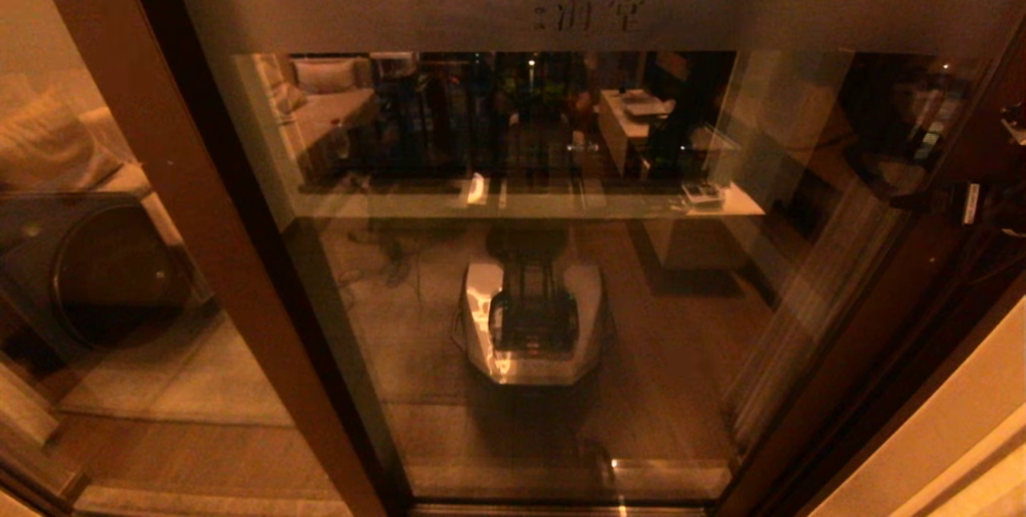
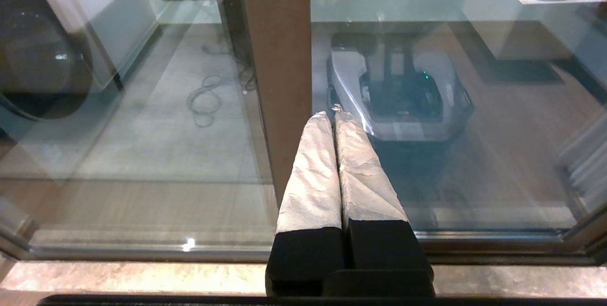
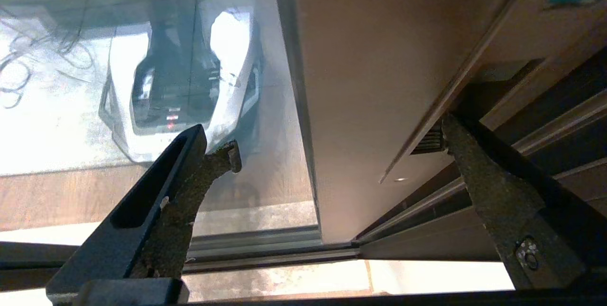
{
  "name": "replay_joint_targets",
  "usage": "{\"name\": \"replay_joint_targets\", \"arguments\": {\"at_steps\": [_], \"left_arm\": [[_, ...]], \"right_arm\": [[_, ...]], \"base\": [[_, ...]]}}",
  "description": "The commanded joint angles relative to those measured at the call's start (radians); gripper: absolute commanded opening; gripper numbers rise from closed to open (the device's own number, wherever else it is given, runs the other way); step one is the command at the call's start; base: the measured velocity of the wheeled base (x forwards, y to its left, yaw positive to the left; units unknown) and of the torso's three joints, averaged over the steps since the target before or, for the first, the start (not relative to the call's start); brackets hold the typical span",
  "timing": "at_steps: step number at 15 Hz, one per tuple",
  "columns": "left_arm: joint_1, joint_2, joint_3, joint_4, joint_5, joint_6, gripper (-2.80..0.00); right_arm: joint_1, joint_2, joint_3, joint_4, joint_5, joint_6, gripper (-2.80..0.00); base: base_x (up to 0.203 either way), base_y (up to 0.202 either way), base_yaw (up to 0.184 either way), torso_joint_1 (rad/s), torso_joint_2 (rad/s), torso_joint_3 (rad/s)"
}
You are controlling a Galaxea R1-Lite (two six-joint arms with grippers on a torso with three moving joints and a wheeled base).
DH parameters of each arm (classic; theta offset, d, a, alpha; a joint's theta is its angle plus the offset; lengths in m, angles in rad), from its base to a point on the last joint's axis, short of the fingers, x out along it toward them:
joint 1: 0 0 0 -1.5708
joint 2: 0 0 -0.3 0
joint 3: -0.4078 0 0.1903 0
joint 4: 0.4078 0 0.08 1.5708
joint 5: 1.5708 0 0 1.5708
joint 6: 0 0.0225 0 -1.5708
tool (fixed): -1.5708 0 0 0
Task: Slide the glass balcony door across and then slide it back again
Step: Open the slid door
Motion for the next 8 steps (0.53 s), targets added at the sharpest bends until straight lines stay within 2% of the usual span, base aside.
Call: {"name": "replay_joint_targets", "arguments": {"at_steps": [1,8], "left_arm": [[0.000,0.001,0.000,0.000,0.000,0.000,-2.80],[0.000,0.001,0.000,0.000,0.000,0.000,-2.80]], "right_arm": [[0.004,0.014,-0.001,-0.004,0.001,0.000,0.00],[0.060,0.009,-0.001,-0.004,0.001,0.001,0.00]], "base": [[0.000,0.000,0.000,0.000,0.00,0.000],[0.000,0.000,0.000,0.000,0.00,0.000]]}}
